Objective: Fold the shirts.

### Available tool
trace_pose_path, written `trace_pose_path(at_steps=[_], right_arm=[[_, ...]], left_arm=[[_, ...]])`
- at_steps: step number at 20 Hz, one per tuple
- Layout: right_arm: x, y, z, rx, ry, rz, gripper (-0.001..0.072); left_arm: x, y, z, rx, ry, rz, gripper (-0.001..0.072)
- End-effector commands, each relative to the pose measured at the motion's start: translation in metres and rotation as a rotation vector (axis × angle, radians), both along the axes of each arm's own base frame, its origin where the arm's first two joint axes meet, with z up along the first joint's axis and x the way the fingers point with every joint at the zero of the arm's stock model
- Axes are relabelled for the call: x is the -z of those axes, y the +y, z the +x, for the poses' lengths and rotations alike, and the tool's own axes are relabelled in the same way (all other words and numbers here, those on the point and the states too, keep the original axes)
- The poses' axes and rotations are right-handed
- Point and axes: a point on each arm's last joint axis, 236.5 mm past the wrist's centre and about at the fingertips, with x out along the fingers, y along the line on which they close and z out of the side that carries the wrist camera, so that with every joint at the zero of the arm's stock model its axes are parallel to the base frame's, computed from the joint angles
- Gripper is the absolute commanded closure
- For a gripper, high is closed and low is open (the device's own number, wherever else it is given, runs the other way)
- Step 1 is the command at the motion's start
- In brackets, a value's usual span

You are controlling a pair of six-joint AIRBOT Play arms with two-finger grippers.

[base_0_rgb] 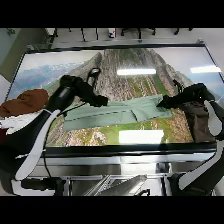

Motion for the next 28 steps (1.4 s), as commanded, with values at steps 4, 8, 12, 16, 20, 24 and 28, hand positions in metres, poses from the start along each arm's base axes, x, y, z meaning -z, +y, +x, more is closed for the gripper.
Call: trace_pose_path(at_steps=[4,8,12,16,20,24,28], right_arm=[[-0.149,0.015,-0.005,-0.042,-0.197,0.007,0.0689],[-0.226,0.027,-0.029,-0.064,-0.323,-0.031,0.0689],[-0.274,0.036,-0.049,-0.046,-0.405,-0.055,0.0689],[-0.289,0.044,-0.066,-0.059,-0.411,-0.054,0.0689],[-0.289,0.061,-0.07,-0.094,-0.4,-0.04,0.0689],[-0.287,0.071,-0.07,-0.09,-0.371,-0.023,0.0689],[-0.299,0.134,-0.059,-0.135,-0.447,0.042,0.0688]], left_arm=[[0.066,-0.108,0.0,0.099,0.072,-0.097,0.0694],[0.094,-0.165,-0.011,0.135,0.159,-0.2,0.0694],[0.113,-0.189,-0.026,0.173,0.212,-0.199,0.0694],[0.111,-0.192,-0.037,0.155,0.247,-0.231,0.0694],[0.08,-0.197,-0.03,0.165,0.24,-0.281,0.0694],[0.014,-0.135,-0.015,0.153,0.247,-0.267,0.0694],[-0.092,-0.002,0.028,-0.009,0.096,-0.253,0.0694]])
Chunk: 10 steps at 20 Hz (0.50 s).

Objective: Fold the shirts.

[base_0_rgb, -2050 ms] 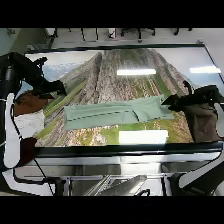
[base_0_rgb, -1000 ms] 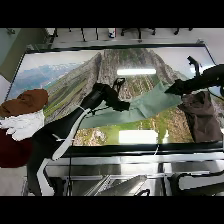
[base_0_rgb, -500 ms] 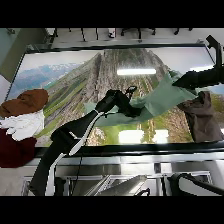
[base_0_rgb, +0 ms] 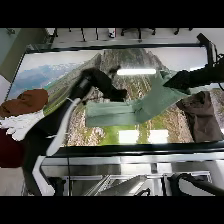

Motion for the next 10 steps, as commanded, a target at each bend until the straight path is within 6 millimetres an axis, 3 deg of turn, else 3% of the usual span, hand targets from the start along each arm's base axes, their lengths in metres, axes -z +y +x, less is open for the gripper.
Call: trace_pose_path(at_steps=[1,2,4,5,6,8,9,10], right_arm=[[-0.005,0.07,0.01,-0.057,-0.051,0.054,0.0688],[0.001,0.105,0.01,-0.092,-0.052,0.072,0.0688],[0.029,0.199,0.01,-0.178,-0.082,0.104,0.0688],[0.052,0.248,0.009,-0.201,-0.093,0.115,0.0687],[0.086,0.299,0.004,-0.211,-0.101,0.12,0.064],[0.168,0.377,-0.025,-0.228,-0.053,0.095,0.0065],[0.199,0.394,-0.046,-0.277,-0.007,0.062,0.0092],[0.213,0.394,-0.059,-0.327,0.046,0.035,0.0126]], left_arm=[[-0.093,0.122,0.022,-0.151,-0.127,0.057,0.0694],[-0.127,0.162,0.03,-0.227,-0.206,0.071,0.0694],[-0.191,0.226,0.032,-0.372,-0.351,0.058,0.0694],[-0.216,0.251,0.028,-0.434,-0.408,0.052,0.0694],[-0.236,0.274,0.022,-0.487,-0.453,0.051,0.0694],[-0.26,0.308,0.007,-0.547,-0.527,0.068,0.0694],[-0.264,0.32,0.0,-0.572,-0.545,0.075,0.0694],[-0.266,0.329,-0.005,-0.584,-0.572,0.087,0.0694]])
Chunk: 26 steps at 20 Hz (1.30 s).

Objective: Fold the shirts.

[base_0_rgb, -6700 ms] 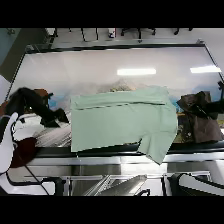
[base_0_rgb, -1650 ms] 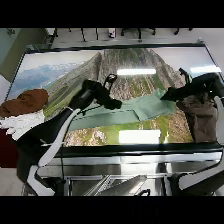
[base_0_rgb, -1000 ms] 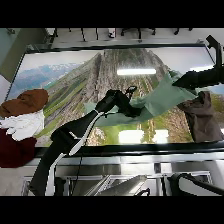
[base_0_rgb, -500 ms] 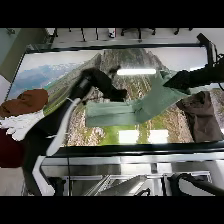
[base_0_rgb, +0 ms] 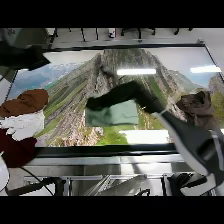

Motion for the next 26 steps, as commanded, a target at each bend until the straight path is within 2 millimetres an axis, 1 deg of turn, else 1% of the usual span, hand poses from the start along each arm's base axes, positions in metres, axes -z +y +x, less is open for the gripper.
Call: trace_pose_path(at_steps=[1,2,3,4,5,6,7,8,9,10,11,12,13,14,15,16,17,18,19,21,22,25,26], right_arm=[[0.066,0.049,-0.033,-0.07,0.035,-0.071,0.0126],[0.054,0.023,-0.015,-0.047,0.048,-0.09,0.0127],[0.036,-0.006,0.007,-0.005,0.06,-0.095,0.0126],[0.013,-0.042,0.032,0.047,0.06,-0.087,0.0125],[-0.006,-0.08,0.051,0.094,0.059,-0.086,0.0121],[-0.022,-0.124,0.066,0.143,0.063,-0.1,0.0109],[-0.029,-0.165,0.077,0.195,0.08,-0.128,0.005],[-0.026,-0.209,0.085,0.262,0.121,-0.176,0.0012],[-0.015,-0.248,0.089,0.322,0.175,-0.224,0.0013],[-0.002,-0.274,0.089,0.361,0.227,-0.247,0.0013],[0.015,-0.292,0.087,0.395,0.281,-0.254,0.0013],[0.032,-0.302,0.083,0.414,0.331,-0.256,0.0013],[0.052,-0.307,0.076,0.41,0.38,-0.266,0.0014],[0.071,-0.306,0.07,0.391,0.419,-0.273,0.0015],[0.087,-0.301,0.065,0.368,0.456,-0.265,0.0018],[0.1,-0.291,0.062,0.34,0.491,-0.237,0.002],[0.109,-0.279,0.061,0.319,0.52,-0.202,0.0029],[0.118,-0.269,0.061,0.3,0.539,-0.173,0.0122],[0.127,-0.263,0.06,0.287,0.547,-0.163,0.0145],[0.143,-0.255,0.058,0.277,0.561,-0.173,0.0145],[0.147,-0.252,0.056,0.272,0.569,-0.176,0.0145],[0.153,-0.239,0.052,0.256,0.588,-0.166,0.0147],[0.153,-0.234,0.051,0.251,0.59,-0.16,0.0233]], left_arm=[[-0.028,0.051,-0.025,-0.107,-0.111,0.046,0.0694],[-0.027,0.057,-0.029,-0.12,-0.123,0.052,0.0694],[-0.026,0.06,-0.032,-0.126,-0.133,0.058,0.0694],[-0.024,0.062,-0.034,-0.137,-0.144,0.056,0.0694],[-0.02,0.063,-0.035,-0.147,-0.147,0.053,0.0694],[-0.017,0.063,-0.036,-0.146,-0.147,0.054,0.0694],[-0.013,0.063,-0.037,-0.144,-0.14,0.056,0.0694],[-0.009,0.063,-0.038,-0.14,-0.132,0.058,0.0694],[-0.008,0.062,-0.039,-0.138,-0.125,0.058,0.0694],[-0.007,0.062,-0.04,-0.136,-0.12,0.057,0.0694],[-0.007,0.061,-0.04,-0.132,-0.118,0.054,0.0694],[-0.006,0.06,-0.041,-0.13,-0.114,0.055,0.0694],[-0.005,0.06,-0.042,-0.129,-0.111,0.055,0.0694],[-0.005,0.06,-0.042,-0.128,-0.108,0.054,0.0694],[-0.004,0.06,-0.043,-0.128,-0.105,0.054,0.0694],[-0.004,0.059,-0.044,-0.125,-0.099,0.055,0.0694],[-0.002,0.059,-0.045,-0.121,-0.089,0.055,0.0694],[0.0,0.058,-0.047,-0.117,-0.082,0.056,0.0694],[0.0,0.058,-0.047,-0.116,-0.077,0.056,0.0694],[0.001,0.057,-0.048,-0.114,-0.073,0.056,0.0694],[0.001,0.057,-0.048,-0.114,-0.072,0.056,0.0694],[0.001,0.054,-0.048,-0.105,-0.073,0.057,0.0694],[0.001,0.05,-0.048,-0.094,-0.074,0.056,0.0694]])
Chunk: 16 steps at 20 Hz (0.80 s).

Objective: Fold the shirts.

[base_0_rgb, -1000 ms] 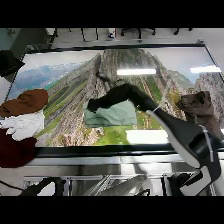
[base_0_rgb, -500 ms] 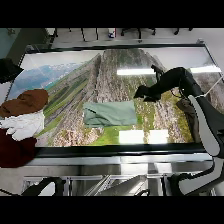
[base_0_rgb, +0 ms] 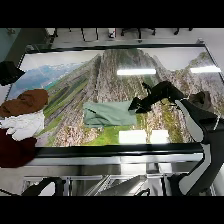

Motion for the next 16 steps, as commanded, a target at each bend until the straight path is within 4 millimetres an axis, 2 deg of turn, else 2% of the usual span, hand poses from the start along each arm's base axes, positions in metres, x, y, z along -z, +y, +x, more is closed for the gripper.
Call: trace_pose_path(at_steps=[1,2,3,4,6,7,8,10,12,14,16], right_arm=[[0.011,0.016,-0.003,-0.013,0.004,0.009,0.0306],[0.011,0.02,-0.001,-0.011,-0.008,0.011,0.0416],[0.008,0.026,0.001,-0.013,-0.024,0.03,0.0614],[0.001,0.033,0.003,-0.015,-0.036,0.067,0.069],[-0.032,0.037,0.012,-0.021,-0.077,0.119,0.069],[-0.058,0.033,0.023,-0.02,-0.135,0.131,0.069],[-0.092,0.026,0.037,-0.005,-0.212,0.148,0.069],[-0.174,0.0,0.068,0.07,-0.387,0.166,0.069],[-0.252,-0.044,0.088,0.178,-0.544,0.164,0.069],[-0.312,-0.095,0.095,0.293,-0.656,0.149,0.0691],[-0.348,-0.149,0.096,0.42,-0.719,0.123,0.069]], left_arm=[[0.0,-0.01,-0.001,0.027,0.002,0.001,0.0694],[0.0,-0.017,-0.002,0.044,0.001,0.002,0.0694],[-0.001,-0.025,-0.001,0.062,-0.005,0.004,0.0694],[-0.002,-0.03,0.0,0.074,-0.014,0.007,0.0694],[-0.003,-0.039,-0.001,0.098,-0.018,0.006,0.0694],[-0.003,-0.042,-0.002,0.106,-0.018,0.007,0.0694],[-0.003,-0.044,-0.002,0.11,-0.018,0.007,0.0694],[-0.003,-0.045,-0.002,0.112,-0.017,0.007,0.0694],[-0.003,-0.045,-0.002,0.112,-0.018,0.007,0.0694],[-0.003,-0.045,-0.002,0.113,-0.018,0.006,0.0694],[-0.001,-0.045,-0.003,0.115,-0.011,0.006,0.0694]])
